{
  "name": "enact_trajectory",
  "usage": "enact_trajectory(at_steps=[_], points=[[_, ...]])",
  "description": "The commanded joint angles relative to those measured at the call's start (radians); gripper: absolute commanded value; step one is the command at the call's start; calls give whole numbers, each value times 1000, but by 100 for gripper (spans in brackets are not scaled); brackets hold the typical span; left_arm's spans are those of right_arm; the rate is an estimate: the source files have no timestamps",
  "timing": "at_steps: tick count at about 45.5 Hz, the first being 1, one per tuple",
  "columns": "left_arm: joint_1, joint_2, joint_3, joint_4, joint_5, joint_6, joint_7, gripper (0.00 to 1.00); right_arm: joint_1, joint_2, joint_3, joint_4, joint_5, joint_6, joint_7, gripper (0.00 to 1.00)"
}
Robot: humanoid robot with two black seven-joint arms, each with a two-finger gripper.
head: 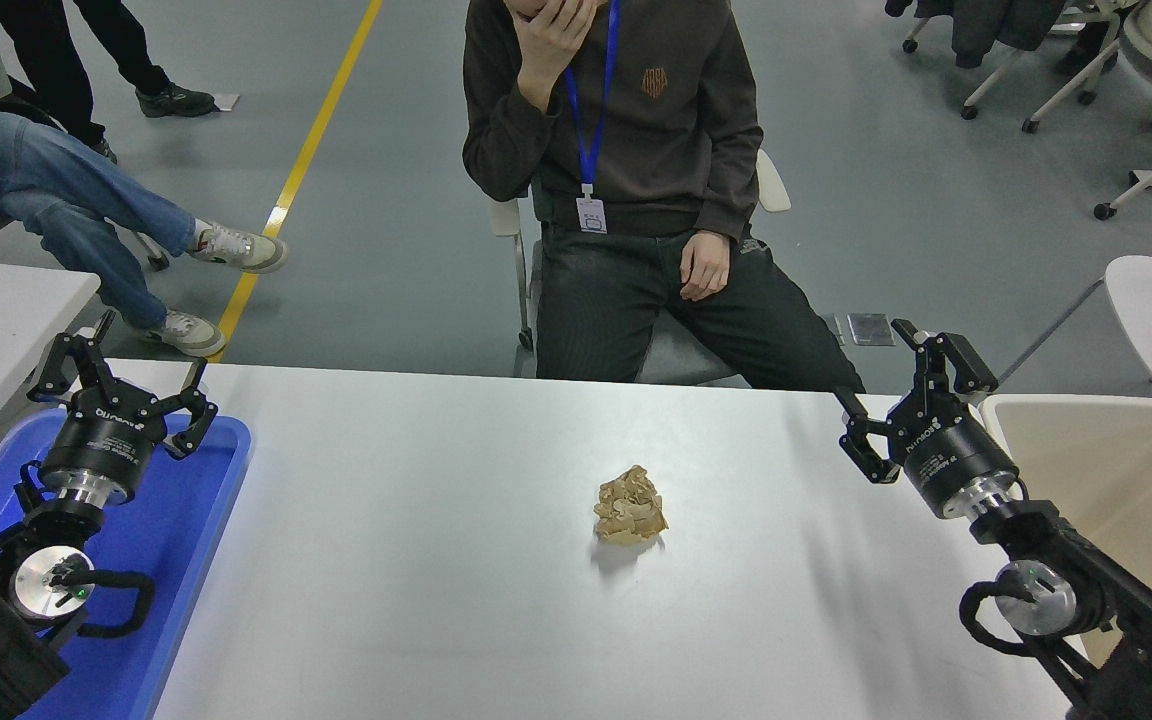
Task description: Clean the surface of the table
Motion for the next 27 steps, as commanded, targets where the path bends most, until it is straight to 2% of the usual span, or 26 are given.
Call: enact_trajectory(at_steps=[1,10,21,27], points=[[0,0,0,0,0,0,0,100,18,29,-20,-64,-27,-82,47,99],[0,0,0,0,0,0,0,100,48,47,-53,-98,-27,-204,49,99],[0,0,0,0,0,0,0,100,59,43,-119,-87,-29,-243,91,99],[0,0,0,0,0,0,0,100,82,43,-196,-55,-95,-350,101,99]])
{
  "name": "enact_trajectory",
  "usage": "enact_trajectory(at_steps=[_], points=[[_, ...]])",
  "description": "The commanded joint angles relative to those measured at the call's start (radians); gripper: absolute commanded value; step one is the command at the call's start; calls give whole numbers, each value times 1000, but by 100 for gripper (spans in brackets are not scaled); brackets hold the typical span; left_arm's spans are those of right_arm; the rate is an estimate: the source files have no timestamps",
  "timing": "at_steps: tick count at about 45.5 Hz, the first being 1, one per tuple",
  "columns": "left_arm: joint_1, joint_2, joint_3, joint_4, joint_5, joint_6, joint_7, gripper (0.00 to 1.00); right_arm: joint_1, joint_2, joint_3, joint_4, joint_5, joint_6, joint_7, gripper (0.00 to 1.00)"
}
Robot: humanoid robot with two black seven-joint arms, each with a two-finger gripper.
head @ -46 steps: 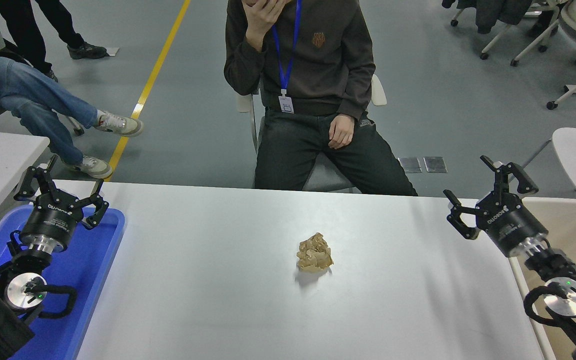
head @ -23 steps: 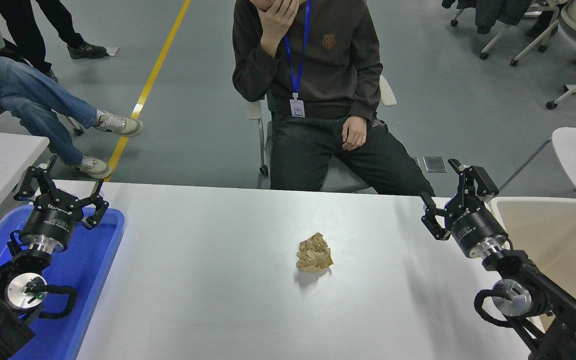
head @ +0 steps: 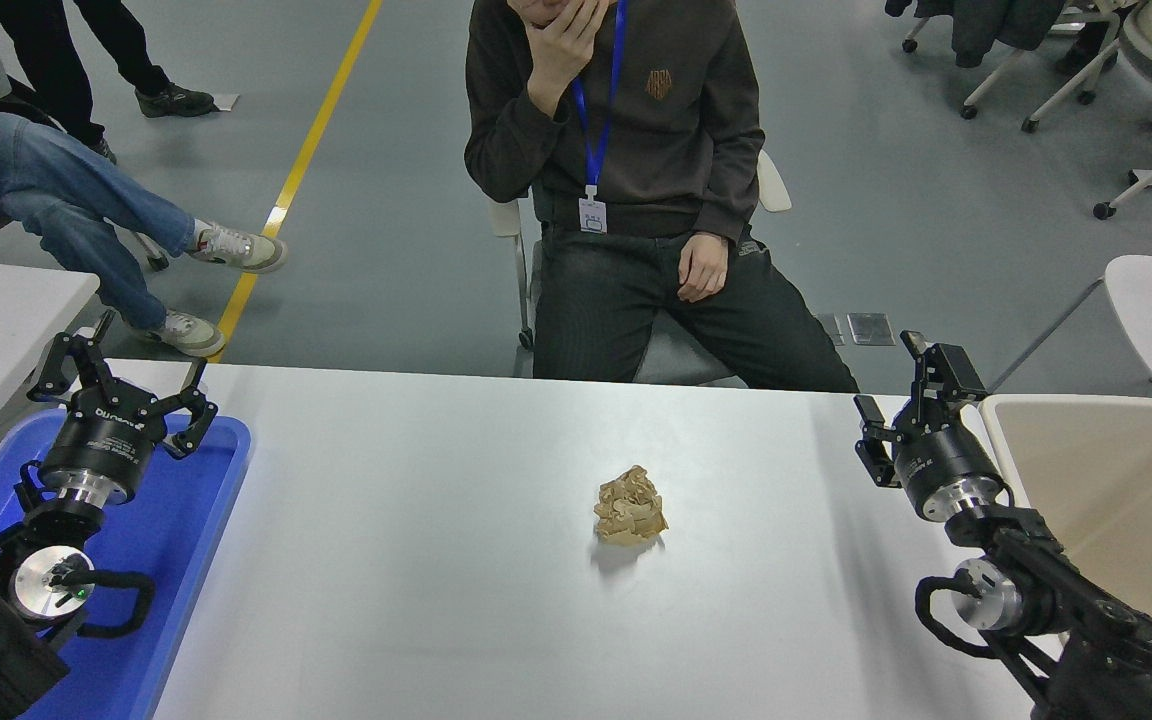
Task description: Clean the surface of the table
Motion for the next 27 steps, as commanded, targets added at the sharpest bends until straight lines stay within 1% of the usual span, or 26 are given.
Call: enact_trajectory(at_steps=[1,6,15,18,20,27], points=[[0,0,0,0,0,0,0,100,32,1,-111,38,-76,-145,28,99],[0,0,0,0,0,0,0,100,38,-18,-191,113,-127,-202,26,99],[0,0,0,0,0,0,0,100,95,-110,-338,248,-262,-207,-8,99],[0,0,0,0,0,0,0,100,152,-171,-412,286,-323,-204,-35,99],[0,0,0,0,0,0,0,100,184,-200,-453,303,-349,-199,-37,99],[0,0,0,0,0,0,0,100,310,-288,-607,381,-374,-192,-48,99]])
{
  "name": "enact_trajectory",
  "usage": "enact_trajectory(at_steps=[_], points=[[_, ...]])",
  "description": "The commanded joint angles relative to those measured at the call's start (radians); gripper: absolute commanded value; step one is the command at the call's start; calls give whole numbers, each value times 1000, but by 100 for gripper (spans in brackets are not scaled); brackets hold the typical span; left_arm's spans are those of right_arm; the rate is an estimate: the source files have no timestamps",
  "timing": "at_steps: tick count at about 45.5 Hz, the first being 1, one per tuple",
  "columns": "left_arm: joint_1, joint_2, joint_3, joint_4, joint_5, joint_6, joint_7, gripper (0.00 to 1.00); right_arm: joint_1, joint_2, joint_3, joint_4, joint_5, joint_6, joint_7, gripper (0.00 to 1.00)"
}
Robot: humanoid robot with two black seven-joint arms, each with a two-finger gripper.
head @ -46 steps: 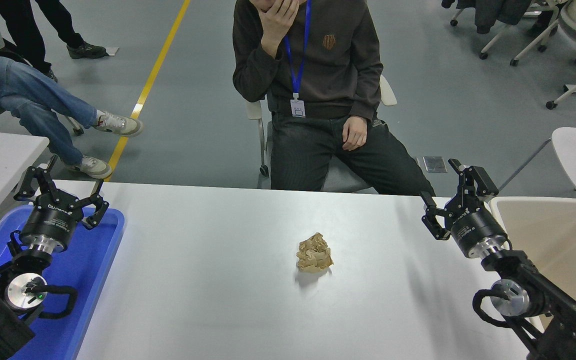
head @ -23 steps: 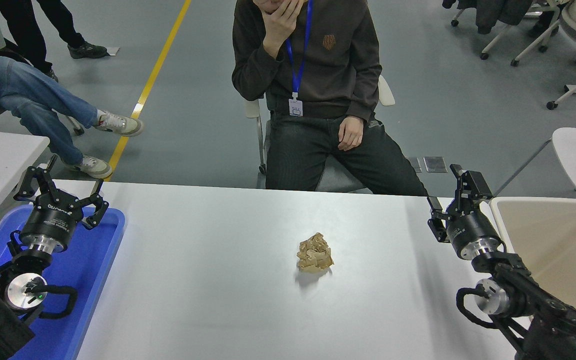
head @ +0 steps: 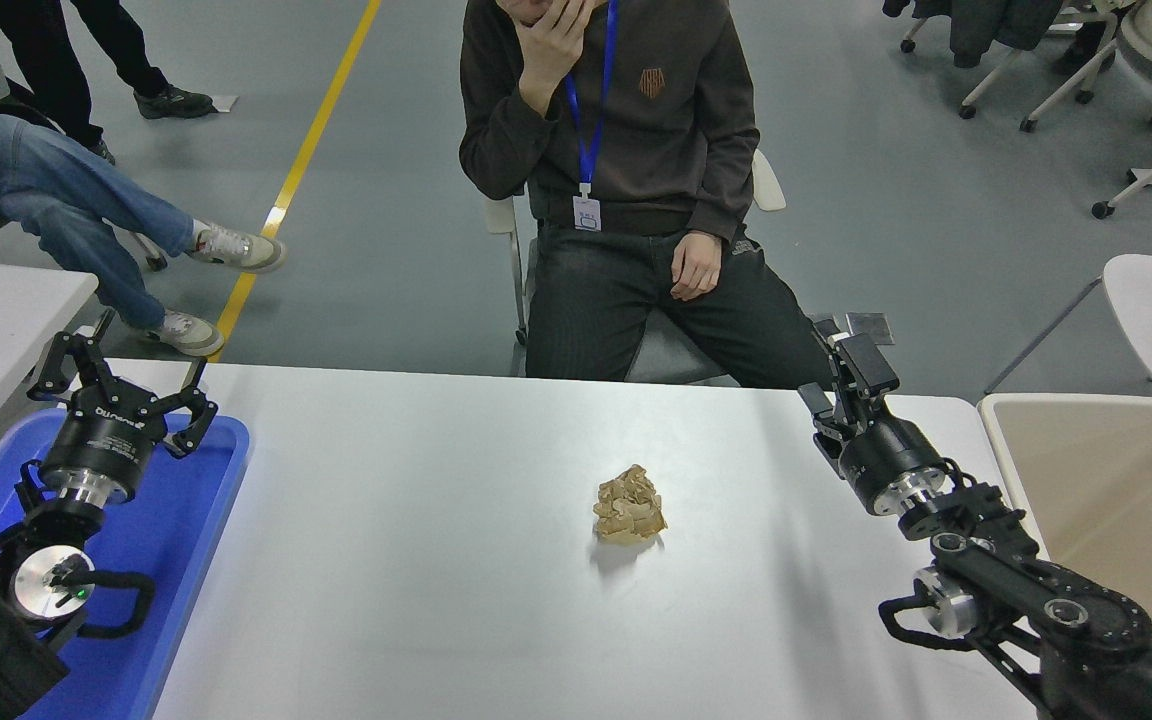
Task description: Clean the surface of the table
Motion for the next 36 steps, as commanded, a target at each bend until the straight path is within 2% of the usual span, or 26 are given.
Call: enact_trajectory(at_steps=[1,9,15,29,36], points=[[0,0,0,0,0,0,0,100,181,-139,-244,136,-91,-5,-39,99],[0,0,0,0,0,0,0,100,343,-179,-404,207,-89,12,-159,99],[0,0,0,0,0,0,0,100,454,-188,-499,233,-75,84,-224,99],[0,0,0,0,0,0,0,100,635,-179,-583,248,-51,292,-229,99],[0,0,0,0,0,0,0,100,690,-120,-588,254,-38,361,-261,99]])
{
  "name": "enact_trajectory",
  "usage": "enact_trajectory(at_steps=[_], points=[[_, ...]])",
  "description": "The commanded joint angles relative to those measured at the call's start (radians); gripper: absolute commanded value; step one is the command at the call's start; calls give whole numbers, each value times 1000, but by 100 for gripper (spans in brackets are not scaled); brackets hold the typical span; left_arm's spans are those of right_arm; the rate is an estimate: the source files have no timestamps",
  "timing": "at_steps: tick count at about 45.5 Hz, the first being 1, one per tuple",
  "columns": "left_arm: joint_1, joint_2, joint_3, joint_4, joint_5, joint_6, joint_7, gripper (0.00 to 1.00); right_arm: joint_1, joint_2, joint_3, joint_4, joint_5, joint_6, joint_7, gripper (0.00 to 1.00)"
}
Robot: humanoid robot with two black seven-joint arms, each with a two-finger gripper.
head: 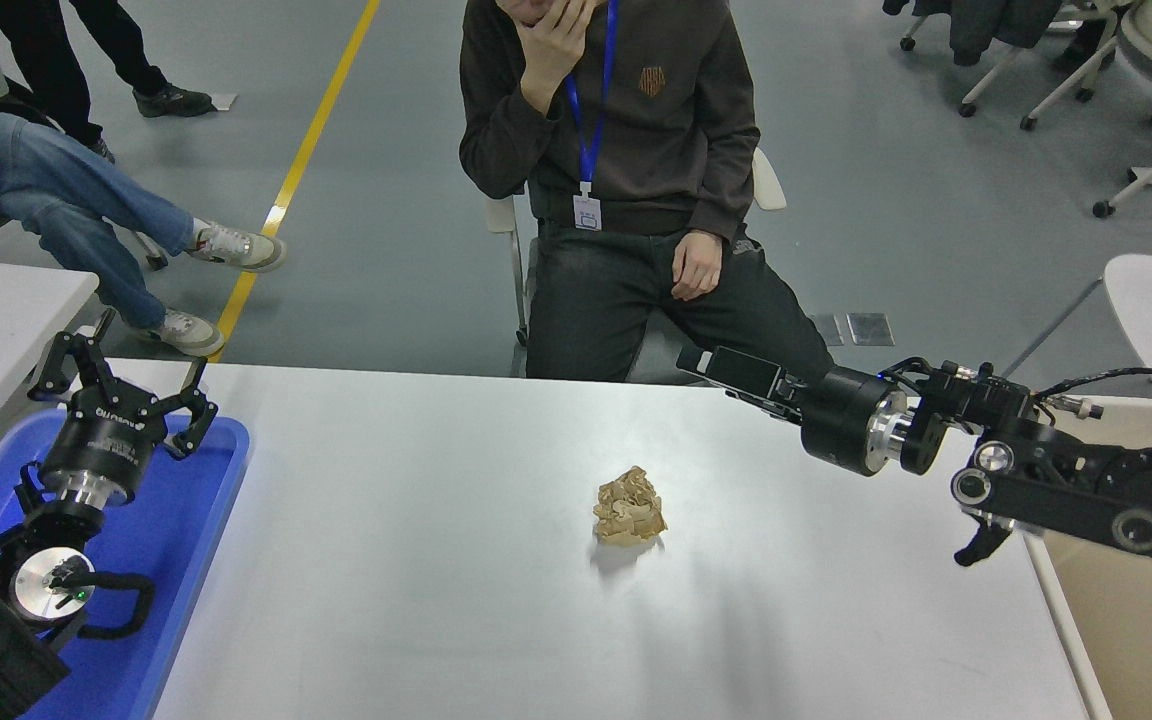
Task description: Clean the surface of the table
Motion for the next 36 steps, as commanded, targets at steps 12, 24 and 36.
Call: enact_trajectory(at_steps=[12,24,36], points=[[0,0,0,0,0,0,0,100,119,177,-90,6,158,115,-352,99],[0,0,0,0,0,0,0,100,133,287,-45,-34,166,118,-697,99],[0,0,0,0,0,0,0,100,137,396,-61,-138,126,129,-694,99]])
